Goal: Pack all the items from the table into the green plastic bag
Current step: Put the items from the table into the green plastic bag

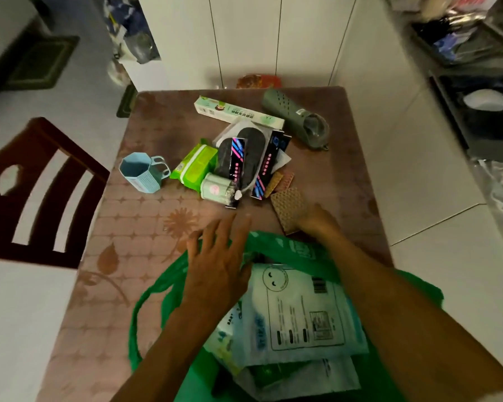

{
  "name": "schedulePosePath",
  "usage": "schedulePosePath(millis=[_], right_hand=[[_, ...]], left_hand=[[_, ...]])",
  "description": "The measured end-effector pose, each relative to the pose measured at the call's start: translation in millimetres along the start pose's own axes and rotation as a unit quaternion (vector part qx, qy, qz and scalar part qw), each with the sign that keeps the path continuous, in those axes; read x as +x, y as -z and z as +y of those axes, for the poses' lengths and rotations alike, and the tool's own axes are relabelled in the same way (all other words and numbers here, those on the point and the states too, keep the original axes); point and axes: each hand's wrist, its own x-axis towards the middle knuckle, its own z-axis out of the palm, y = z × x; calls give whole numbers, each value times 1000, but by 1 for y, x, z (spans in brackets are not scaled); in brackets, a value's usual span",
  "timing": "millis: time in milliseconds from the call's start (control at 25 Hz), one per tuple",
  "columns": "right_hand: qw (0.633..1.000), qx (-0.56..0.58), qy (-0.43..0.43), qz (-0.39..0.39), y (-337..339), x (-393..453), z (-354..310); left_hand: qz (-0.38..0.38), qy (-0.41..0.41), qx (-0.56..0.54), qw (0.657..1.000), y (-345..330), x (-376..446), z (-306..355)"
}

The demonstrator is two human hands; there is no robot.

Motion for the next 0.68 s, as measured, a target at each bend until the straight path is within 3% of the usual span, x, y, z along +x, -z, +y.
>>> schedulePosePath(millis=[80, 160, 240, 320, 440, 520, 560, 640, 680], right_hand=[[997, -32, -36, 59, -21, 13, 7], [995, -29, -39, 84, -26, 17, 3], [996, 66, -16, 55, -15, 12, -5], [982, 168, 38, 76, 10, -10, -14], [928, 339, 119, 94, 64, -102, -25], [899, 407, 161, 26, 90, -177, -9], [897, 409, 163, -44, 94, -205, 3], [916, 324, 141, -192, 80, -228, 18], [942, 239, 137, -194, 65, -226, 21]], left_hand=[[-18, 29, 8, 999, -7, 2, -15], [-37, 39, -57, 997, -5, 2, -23], [-51, 55, -140, 987, -2, 1, -26], [-53, 66, -189, 978, 3, 5, -27], [-33, 122, -282, 951, 3, 19, -29], [-8, 165, -338, 926, 6, 31, -30], [0, 175, -357, 918, 10, 36, -29], [2, 168, -369, 914, 16, 40, -27], [4, 159, -369, 916, 19, 39, -26]])
